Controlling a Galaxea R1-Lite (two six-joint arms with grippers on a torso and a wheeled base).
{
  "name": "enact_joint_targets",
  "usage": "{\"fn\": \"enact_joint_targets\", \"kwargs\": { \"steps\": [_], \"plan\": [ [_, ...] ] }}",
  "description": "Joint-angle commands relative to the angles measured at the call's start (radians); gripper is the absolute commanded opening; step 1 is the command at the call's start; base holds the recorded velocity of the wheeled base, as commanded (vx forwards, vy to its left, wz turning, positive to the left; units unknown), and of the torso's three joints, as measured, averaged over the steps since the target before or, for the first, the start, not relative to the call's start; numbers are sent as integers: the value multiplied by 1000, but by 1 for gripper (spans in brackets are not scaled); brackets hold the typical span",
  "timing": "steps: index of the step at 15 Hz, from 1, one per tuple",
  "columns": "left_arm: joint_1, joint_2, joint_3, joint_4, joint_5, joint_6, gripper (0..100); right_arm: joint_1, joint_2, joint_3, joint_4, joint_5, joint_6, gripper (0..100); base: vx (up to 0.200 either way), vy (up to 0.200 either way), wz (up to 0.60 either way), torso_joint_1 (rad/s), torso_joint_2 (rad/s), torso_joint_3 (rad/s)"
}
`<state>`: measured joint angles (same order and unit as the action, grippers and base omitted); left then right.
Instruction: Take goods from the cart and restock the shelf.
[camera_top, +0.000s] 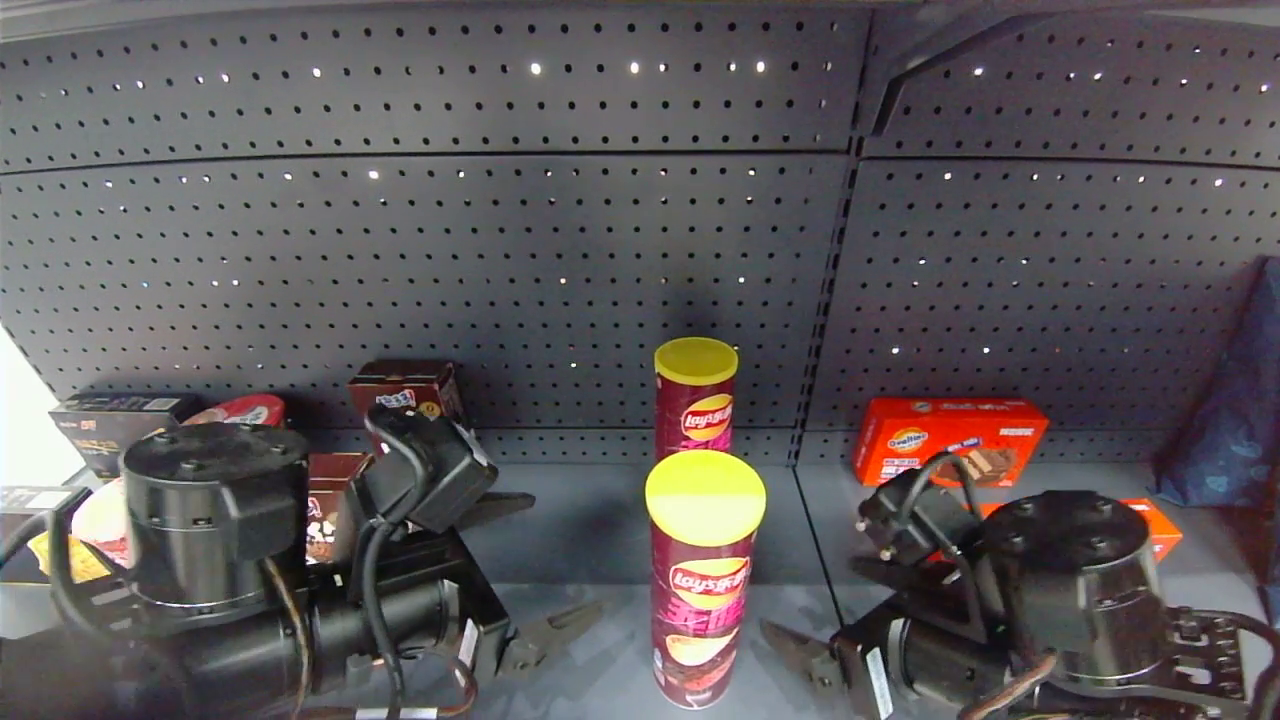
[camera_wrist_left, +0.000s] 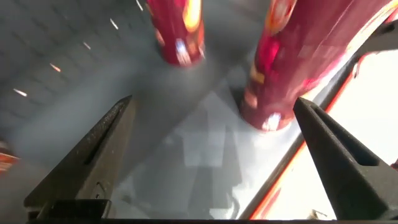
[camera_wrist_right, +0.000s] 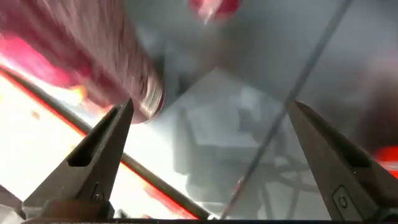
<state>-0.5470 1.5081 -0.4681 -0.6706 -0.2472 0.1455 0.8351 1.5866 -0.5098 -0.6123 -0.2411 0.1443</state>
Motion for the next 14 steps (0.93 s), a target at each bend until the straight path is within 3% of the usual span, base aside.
{"fn": "enact_joint_targets", "kwargs": {
  "steps": [1,3,4,6,8,11,12,14],
  "plan": [
    [1,-131,2,0,23,-3,100,-70,-155,1,0,-26,12,100,0,0,0,0,0,0],
    [27,-223,9,2,45,-6,100,-165,-243,31,2,-26,12,100,0,0,0,0,0,0],
    [70,-267,14,3,55,-7,100,-211,-286,47,2,-24,12,100,0,0,0,0,0,0],
    [203,-393,51,11,57,-24,100,-324,-379,77,6,-24,12,100,0,0,0,0,0,0],
    [299,-522,112,14,59,-69,100,-461,-473,97,9,-23,11,100,0,0,0,0,0,0],
    [434,-723,252,54,65,-70,100,-633,-639,218,13,-24,8,100,0,0,0,0,0,0],
    [432,-845,310,106,95,-69,100,-696,-721,283,17,-26,8,100,0,0,0,0,0,0],
    [432,-1134,327,393,183,-64,100,-738,-955,370,184,-64,-8,100,0,0,0,0,0,0]
  ]
}}
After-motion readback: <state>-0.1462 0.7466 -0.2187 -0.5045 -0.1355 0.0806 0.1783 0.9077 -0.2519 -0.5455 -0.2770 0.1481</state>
